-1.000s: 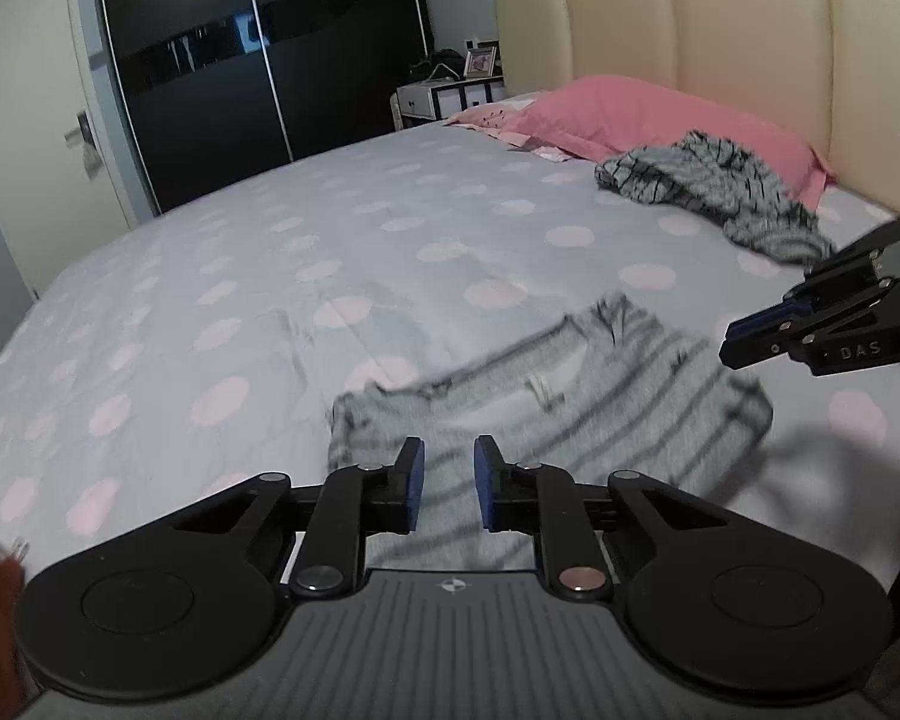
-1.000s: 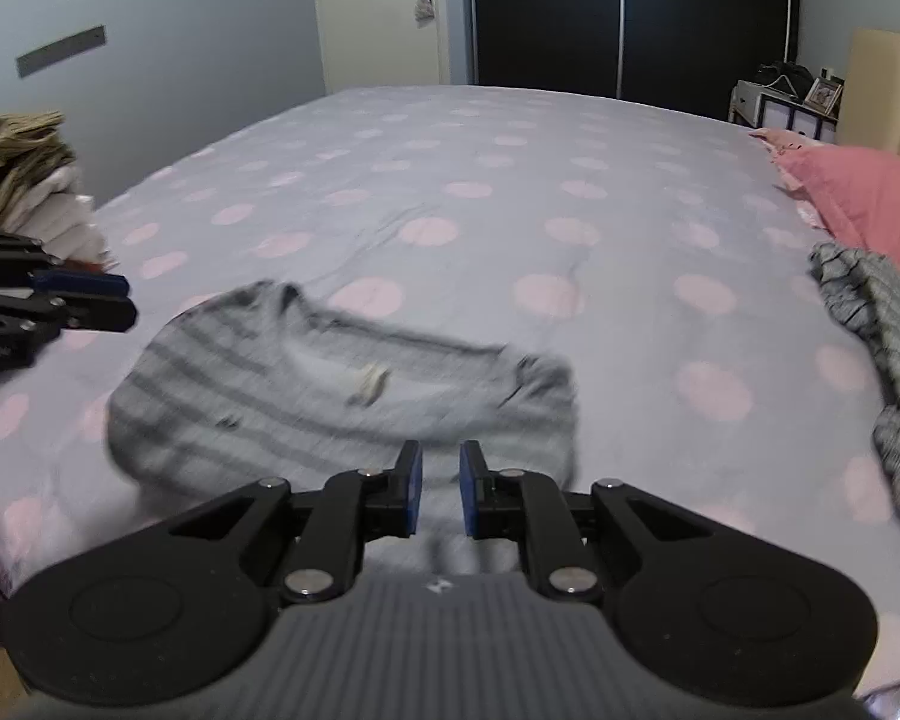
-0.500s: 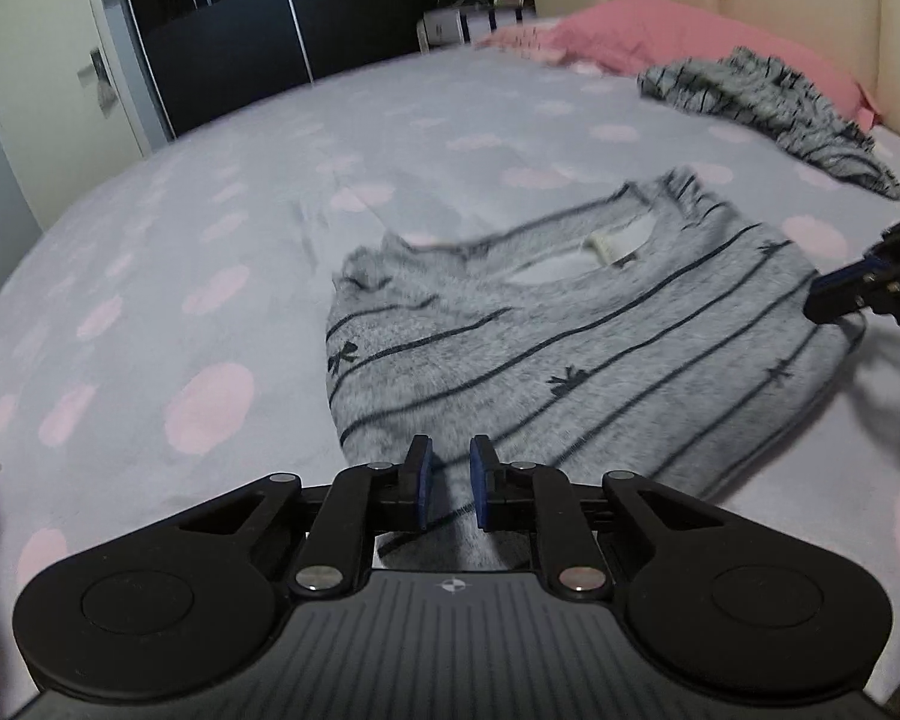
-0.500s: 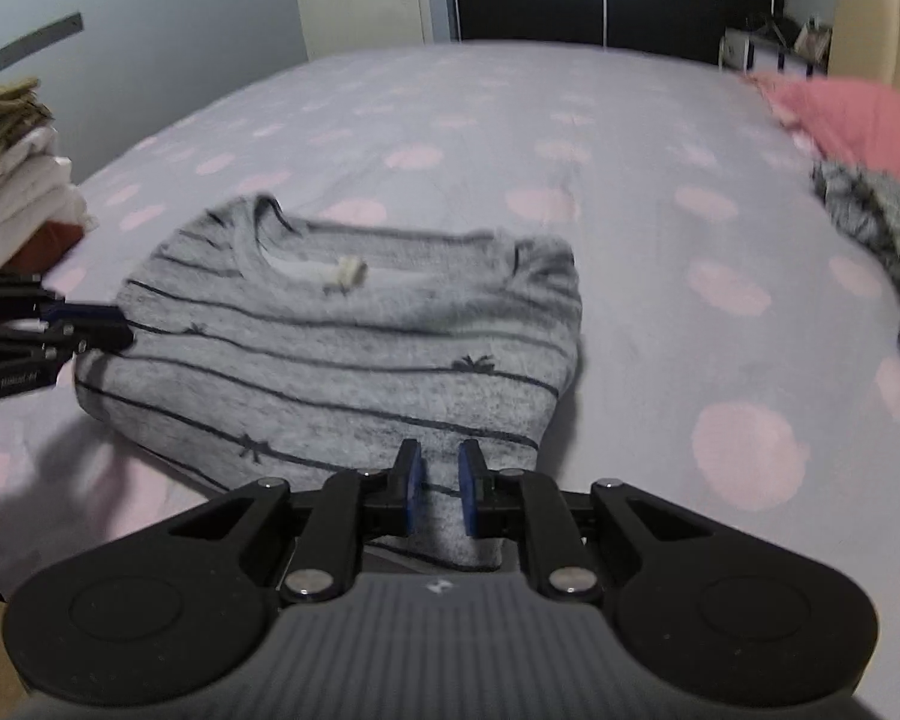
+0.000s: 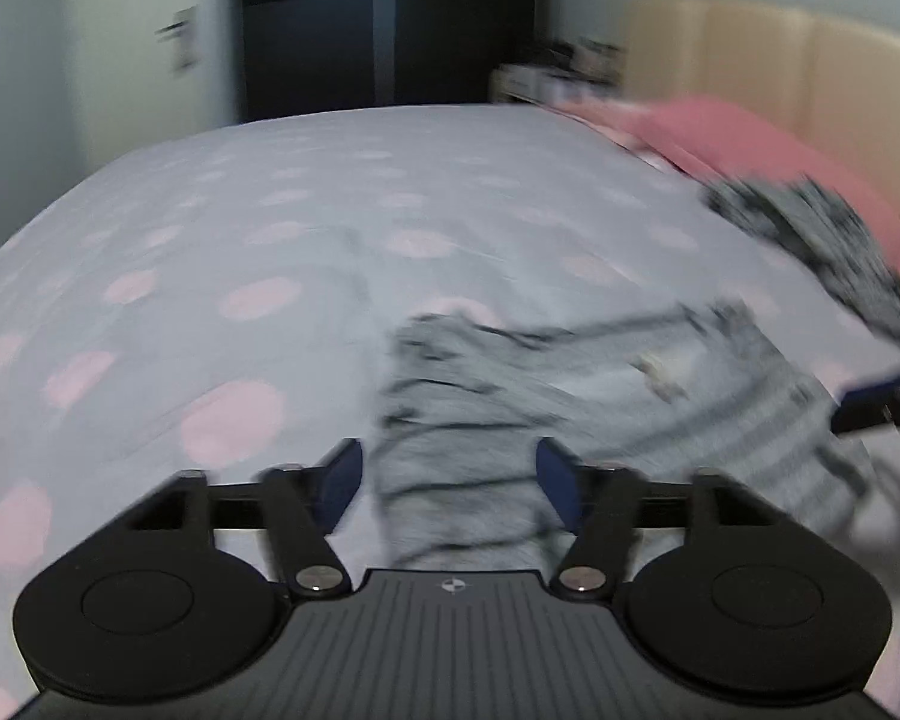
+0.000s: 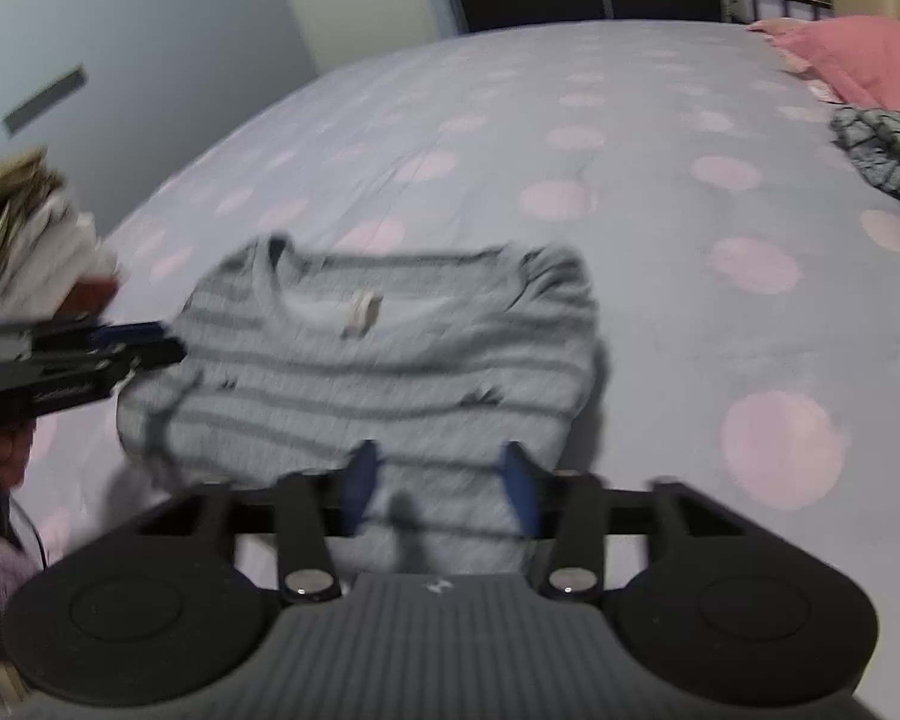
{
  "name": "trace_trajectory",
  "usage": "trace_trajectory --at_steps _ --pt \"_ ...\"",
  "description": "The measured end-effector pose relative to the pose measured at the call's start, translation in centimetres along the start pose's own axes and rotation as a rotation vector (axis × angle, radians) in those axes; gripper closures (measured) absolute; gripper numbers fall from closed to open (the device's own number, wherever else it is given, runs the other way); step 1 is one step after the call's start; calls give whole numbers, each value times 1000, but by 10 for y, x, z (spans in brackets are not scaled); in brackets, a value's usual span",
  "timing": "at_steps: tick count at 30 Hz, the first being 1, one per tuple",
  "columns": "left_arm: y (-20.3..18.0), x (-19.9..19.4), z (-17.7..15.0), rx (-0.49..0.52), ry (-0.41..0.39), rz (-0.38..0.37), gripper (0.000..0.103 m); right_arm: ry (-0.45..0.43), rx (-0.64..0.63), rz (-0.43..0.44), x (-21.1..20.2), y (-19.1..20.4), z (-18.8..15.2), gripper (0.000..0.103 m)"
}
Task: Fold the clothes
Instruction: 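Grasp the folded shirt's collar end with both grippers, then lift the folded shirt with both grippers and carry it onto the clothes pile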
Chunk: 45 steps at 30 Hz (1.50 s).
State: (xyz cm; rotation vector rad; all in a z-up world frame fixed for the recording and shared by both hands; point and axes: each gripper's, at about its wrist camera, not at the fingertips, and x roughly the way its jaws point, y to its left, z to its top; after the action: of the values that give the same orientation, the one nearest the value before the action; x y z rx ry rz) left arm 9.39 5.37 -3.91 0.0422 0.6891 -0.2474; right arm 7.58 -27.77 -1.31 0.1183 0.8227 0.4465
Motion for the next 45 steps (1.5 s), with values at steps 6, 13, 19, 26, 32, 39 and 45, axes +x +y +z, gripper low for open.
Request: trace_trajectory --at_steps 6,13,19,26,32,39,45 --pt "43 40 -9 -256 164 -157 40 39 259 12 30 -47 9 45" --pt "55 70 -13 -302 220 -246 41 103 374 93 70 -61 14 46" --pt "56 89 -9 -308 233 -318 46 124 426 143 94 -64 21 50" --pt "33 90 2 -211 191 -321 67 111 409 165 97 -57 27 68" --pt "26 69 7 -202 136 -300 78 76 372 164 81 -46 31 74" --pt "23 10 25 -165 49 -278 79 7 326 208 36 -19 44 75" --pt "57 -74 52 -156 -41 -237 79 -51 290 314 -11 28 62 75"
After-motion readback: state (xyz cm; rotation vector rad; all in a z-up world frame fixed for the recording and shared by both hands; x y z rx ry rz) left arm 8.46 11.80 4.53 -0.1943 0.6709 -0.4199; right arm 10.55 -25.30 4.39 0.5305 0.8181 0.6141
